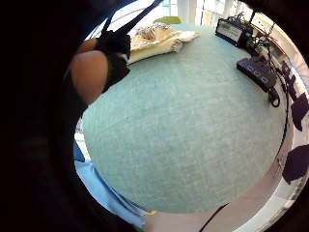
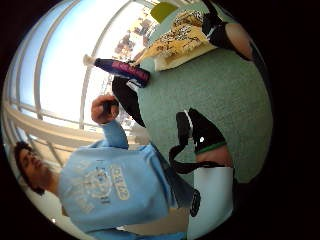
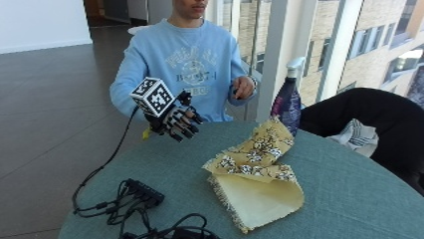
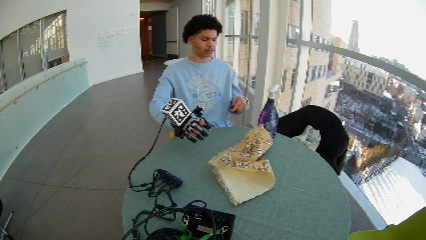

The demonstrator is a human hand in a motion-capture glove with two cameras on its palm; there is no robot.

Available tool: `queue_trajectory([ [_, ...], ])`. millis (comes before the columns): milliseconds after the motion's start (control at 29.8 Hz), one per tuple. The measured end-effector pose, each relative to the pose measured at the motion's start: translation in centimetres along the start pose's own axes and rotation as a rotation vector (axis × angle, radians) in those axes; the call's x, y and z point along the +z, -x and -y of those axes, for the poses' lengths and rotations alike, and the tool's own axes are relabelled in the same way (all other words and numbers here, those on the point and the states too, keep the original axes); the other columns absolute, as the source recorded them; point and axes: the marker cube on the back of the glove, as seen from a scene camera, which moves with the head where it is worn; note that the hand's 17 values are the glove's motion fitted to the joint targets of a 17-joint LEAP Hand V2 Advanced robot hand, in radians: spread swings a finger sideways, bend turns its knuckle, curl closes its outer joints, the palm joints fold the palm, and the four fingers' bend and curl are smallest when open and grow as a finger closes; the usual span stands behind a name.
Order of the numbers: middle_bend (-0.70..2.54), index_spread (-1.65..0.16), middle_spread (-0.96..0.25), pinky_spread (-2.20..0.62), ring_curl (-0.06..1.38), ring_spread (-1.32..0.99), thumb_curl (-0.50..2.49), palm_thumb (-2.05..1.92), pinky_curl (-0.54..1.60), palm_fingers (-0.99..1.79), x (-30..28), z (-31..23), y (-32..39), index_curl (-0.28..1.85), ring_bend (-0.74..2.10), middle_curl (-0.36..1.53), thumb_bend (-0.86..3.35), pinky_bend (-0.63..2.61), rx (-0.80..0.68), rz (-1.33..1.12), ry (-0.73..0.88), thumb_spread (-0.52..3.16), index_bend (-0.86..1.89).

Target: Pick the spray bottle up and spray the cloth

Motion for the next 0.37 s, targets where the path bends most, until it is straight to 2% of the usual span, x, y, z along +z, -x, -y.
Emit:
queue_trajectory([
  [369, 0.23, -0.35, -0.09, 0.18, 0.33, -0.02, 0.44, 0.81, 0.34, 0.76, -0.28, -0.23, -0.55, 0.28, 0.28, 0.42, -0.02, 0.24, 0.000, -0.015, 0.015, 1.06, 0.14],
])
